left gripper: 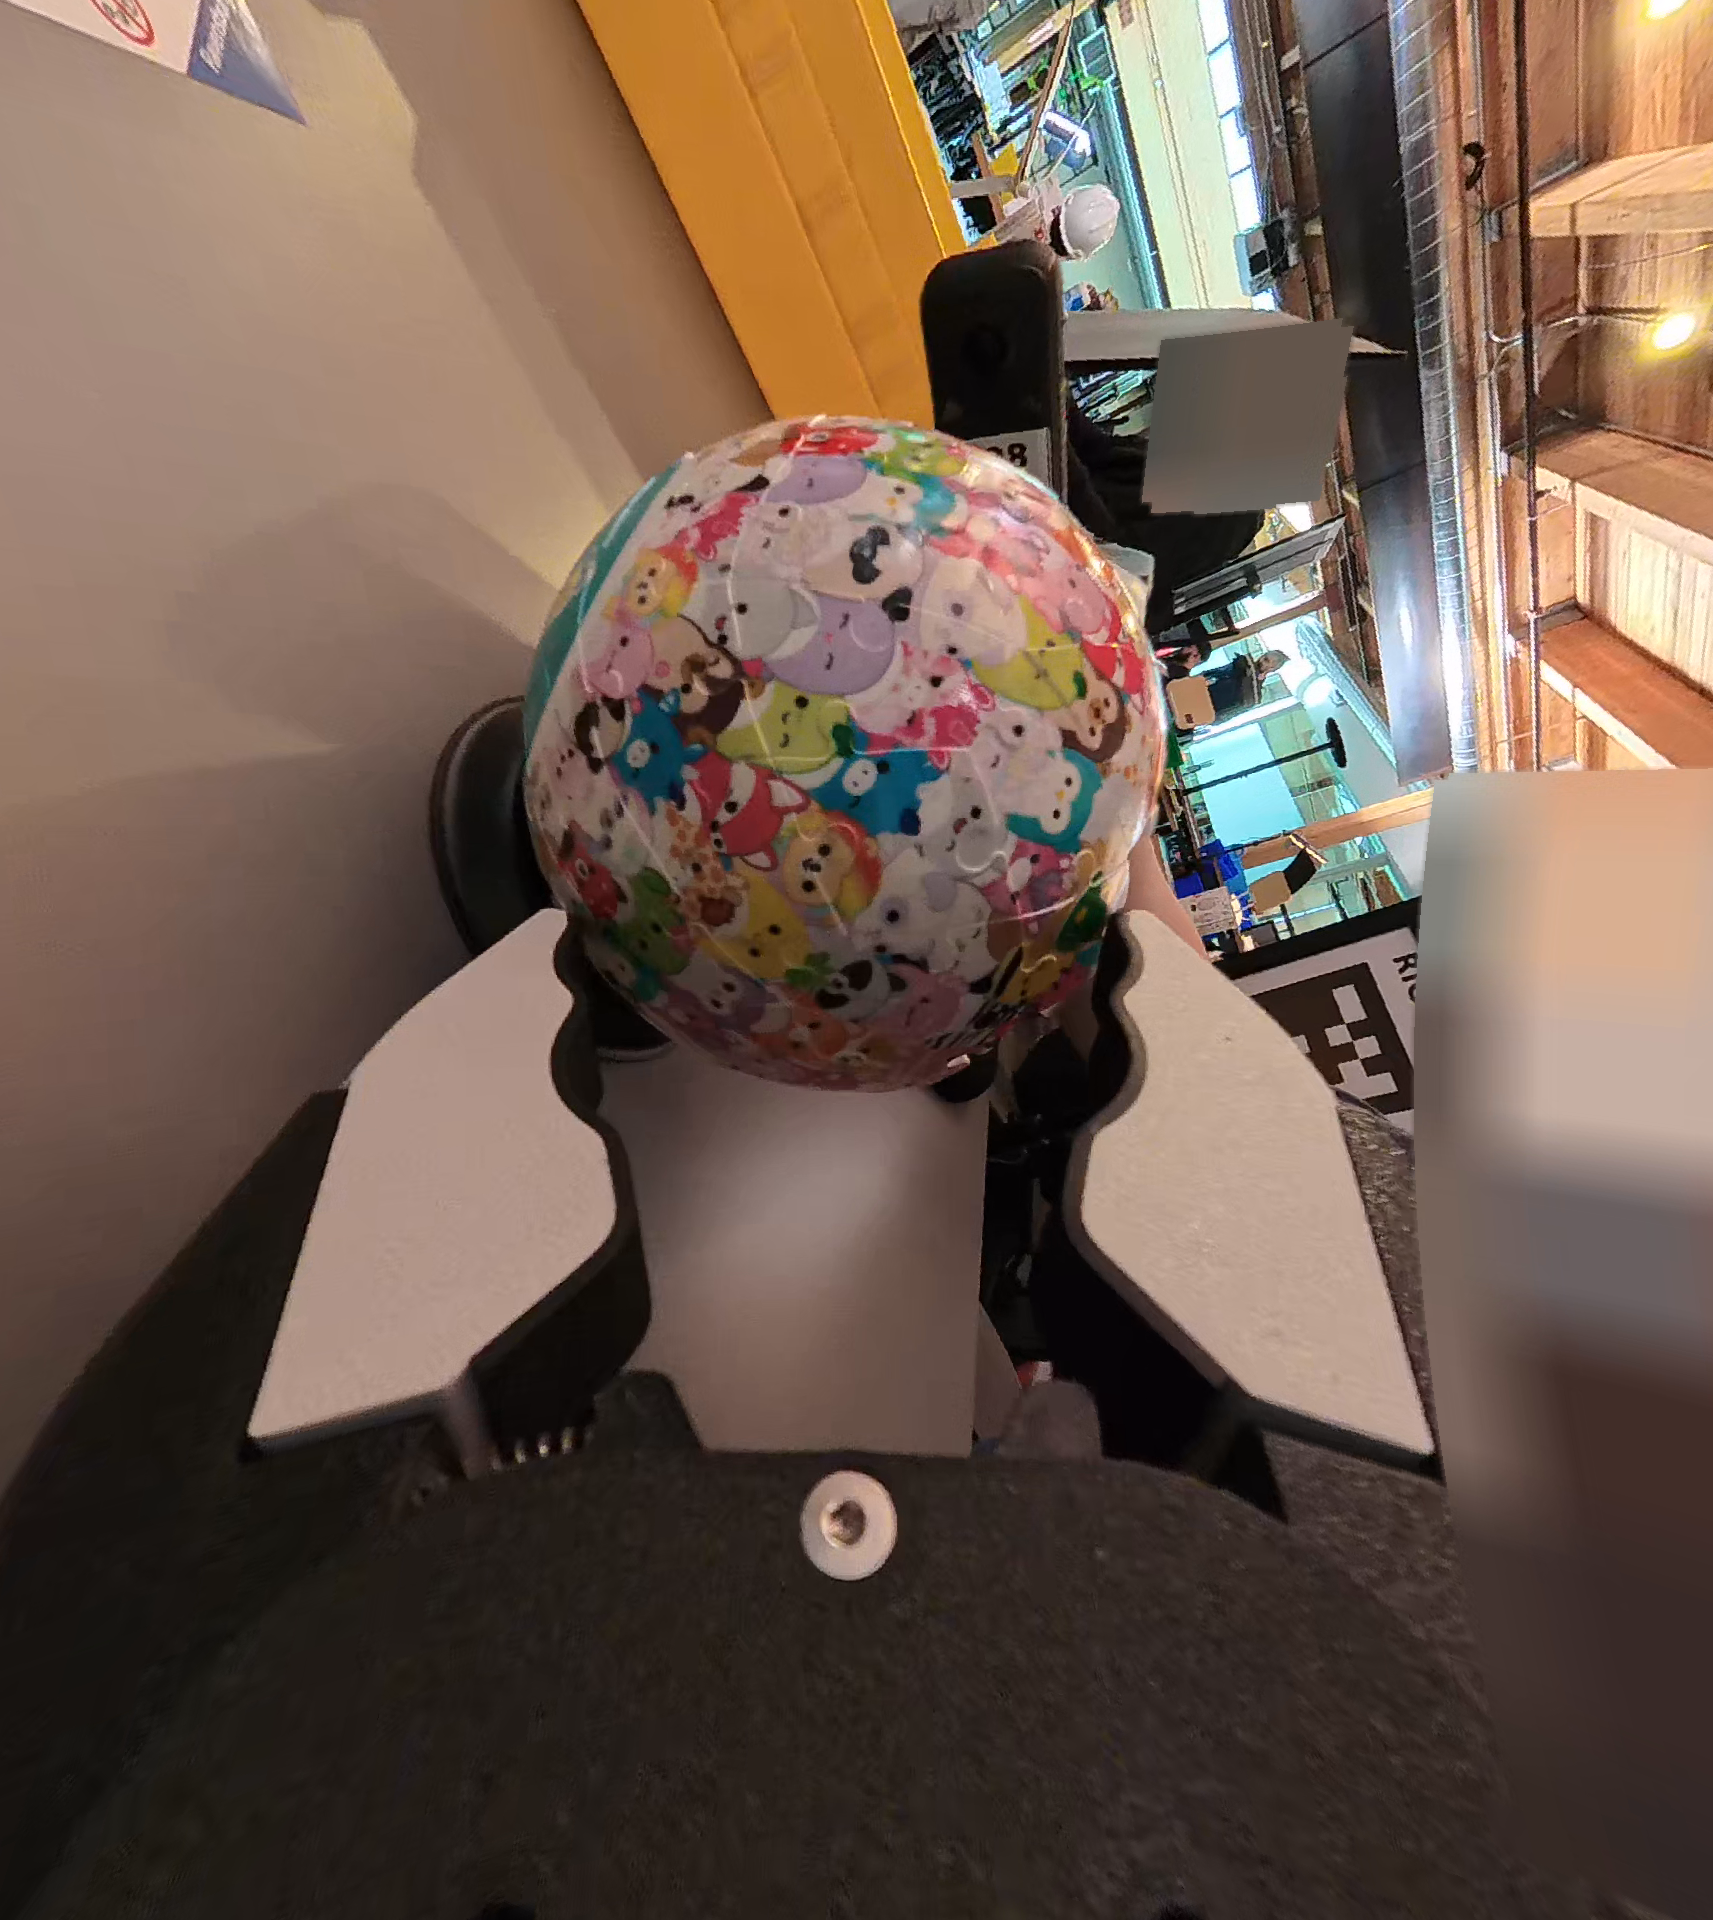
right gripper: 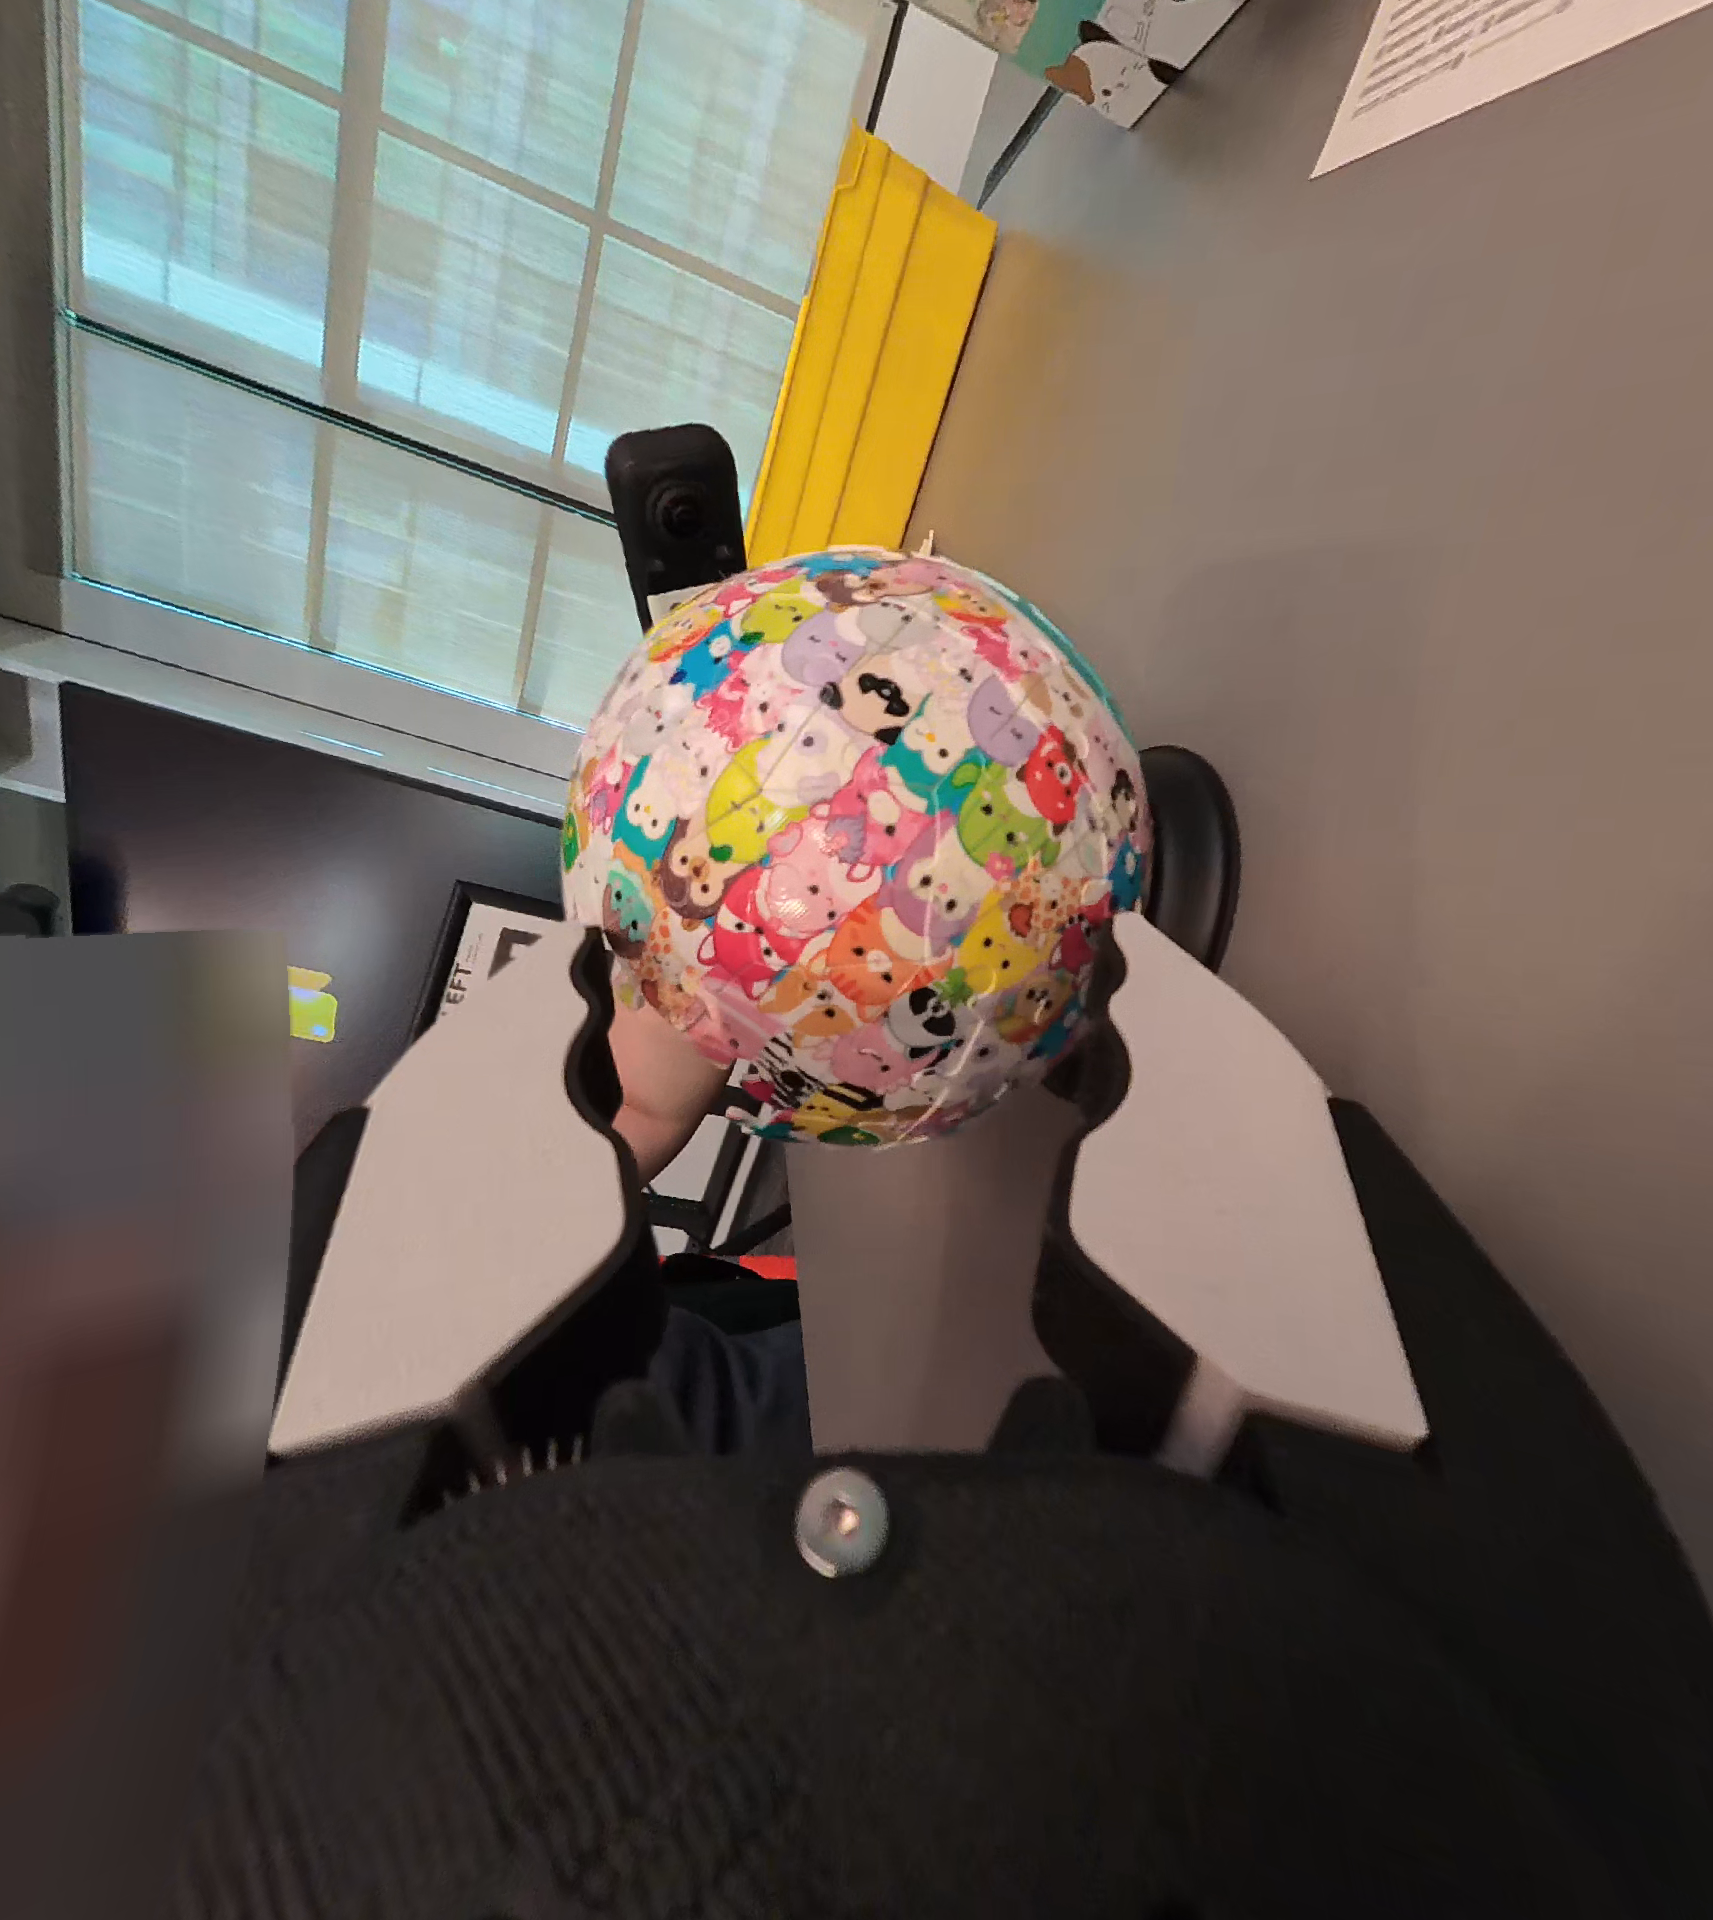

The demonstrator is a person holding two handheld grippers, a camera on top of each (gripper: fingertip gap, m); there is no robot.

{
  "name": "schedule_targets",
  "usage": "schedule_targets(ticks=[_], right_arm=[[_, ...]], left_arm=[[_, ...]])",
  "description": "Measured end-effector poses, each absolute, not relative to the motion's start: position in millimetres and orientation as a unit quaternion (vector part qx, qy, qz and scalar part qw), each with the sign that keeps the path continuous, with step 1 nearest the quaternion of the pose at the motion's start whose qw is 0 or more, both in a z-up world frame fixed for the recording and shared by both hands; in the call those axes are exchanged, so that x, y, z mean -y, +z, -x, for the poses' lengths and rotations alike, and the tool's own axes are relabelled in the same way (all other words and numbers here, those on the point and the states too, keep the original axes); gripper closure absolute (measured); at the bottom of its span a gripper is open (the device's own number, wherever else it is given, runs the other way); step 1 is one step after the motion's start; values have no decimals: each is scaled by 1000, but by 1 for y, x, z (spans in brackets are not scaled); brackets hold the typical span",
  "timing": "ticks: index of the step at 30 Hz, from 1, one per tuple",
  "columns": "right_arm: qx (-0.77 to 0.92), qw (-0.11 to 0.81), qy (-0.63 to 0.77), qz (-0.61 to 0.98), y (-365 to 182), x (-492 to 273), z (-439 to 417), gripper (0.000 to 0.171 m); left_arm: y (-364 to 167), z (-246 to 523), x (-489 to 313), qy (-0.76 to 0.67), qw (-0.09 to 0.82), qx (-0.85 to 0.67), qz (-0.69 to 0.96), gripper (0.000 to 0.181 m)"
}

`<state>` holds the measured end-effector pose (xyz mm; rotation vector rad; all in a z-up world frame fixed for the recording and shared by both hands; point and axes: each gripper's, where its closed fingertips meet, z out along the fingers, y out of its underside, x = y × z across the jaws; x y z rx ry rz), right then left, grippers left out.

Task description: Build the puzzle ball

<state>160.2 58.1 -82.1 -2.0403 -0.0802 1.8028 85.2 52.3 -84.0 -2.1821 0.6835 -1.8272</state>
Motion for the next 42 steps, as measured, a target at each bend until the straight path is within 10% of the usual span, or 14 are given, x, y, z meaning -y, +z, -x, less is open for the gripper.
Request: schedule_targets(ticks=[42], right_arm=[[-16,102,674,731,-84,-63,-159,82]], left_arm=[[-86,-78,-61,-694,-3,-93,714,96]])
